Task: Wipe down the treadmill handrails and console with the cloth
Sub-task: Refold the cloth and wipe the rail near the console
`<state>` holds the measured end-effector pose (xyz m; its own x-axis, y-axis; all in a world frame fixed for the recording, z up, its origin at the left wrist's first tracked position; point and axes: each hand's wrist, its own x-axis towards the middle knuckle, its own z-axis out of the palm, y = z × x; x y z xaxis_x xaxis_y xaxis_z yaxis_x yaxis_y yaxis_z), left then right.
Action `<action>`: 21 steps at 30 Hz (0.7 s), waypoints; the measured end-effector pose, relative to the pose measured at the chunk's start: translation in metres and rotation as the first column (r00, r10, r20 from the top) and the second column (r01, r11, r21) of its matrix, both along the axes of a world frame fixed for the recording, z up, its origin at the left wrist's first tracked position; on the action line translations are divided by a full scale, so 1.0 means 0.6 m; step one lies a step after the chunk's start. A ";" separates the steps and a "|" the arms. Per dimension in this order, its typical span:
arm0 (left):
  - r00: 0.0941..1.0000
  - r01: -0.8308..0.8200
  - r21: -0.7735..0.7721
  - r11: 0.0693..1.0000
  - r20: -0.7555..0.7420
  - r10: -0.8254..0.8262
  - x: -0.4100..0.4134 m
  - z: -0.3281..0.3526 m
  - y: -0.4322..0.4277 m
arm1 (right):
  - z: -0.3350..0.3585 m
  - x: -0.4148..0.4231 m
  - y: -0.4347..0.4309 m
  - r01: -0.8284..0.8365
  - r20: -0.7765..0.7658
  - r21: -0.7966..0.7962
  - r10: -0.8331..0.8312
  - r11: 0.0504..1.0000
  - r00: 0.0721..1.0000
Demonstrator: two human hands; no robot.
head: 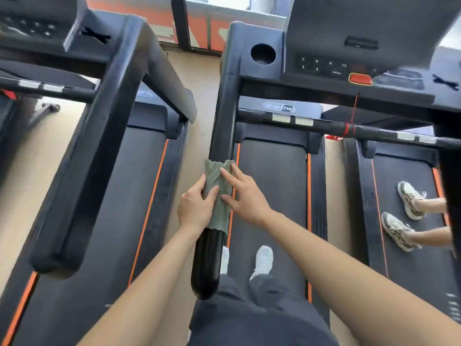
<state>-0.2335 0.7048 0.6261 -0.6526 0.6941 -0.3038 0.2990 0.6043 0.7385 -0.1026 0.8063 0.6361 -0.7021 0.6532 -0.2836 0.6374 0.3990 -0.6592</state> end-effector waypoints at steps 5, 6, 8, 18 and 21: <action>0.996 -0.093 0.116 0.989 0.007 0.093 -0.006 0.010 0.053 | 0.010 -0.018 0.082 -0.160 0.105 0.197 0.141 0.967 0.984; 0.994 -0.108 0.127 0.986 0.000 0.109 -0.007 0.010 0.062 | 0.012 -0.021 0.101 -0.196 0.138 0.232 0.167 0.953 0.976; 0.993 -0.102 0.093 0.991 -0.044 0.106 -0.006 0.013 0.080 | 0.017 -0.029 0.139 -0.279 0.224 0.317 0.214 0.906 0.951; 0.964 -0.184 -0.076 0.980 -0.211 0.164 -0.024 0.049 0.228 | 0.051 -0.101 0.319 -0.537 0.380 0.567 0.379 0.625 0.844; 0.946 -0.196 -0.178 0.964 -0.294 0.138 -0.026 0.060 0.271 | 0.058 -0.120 0.361 -0.557 0.384 0.578 0.403 0.597 0.831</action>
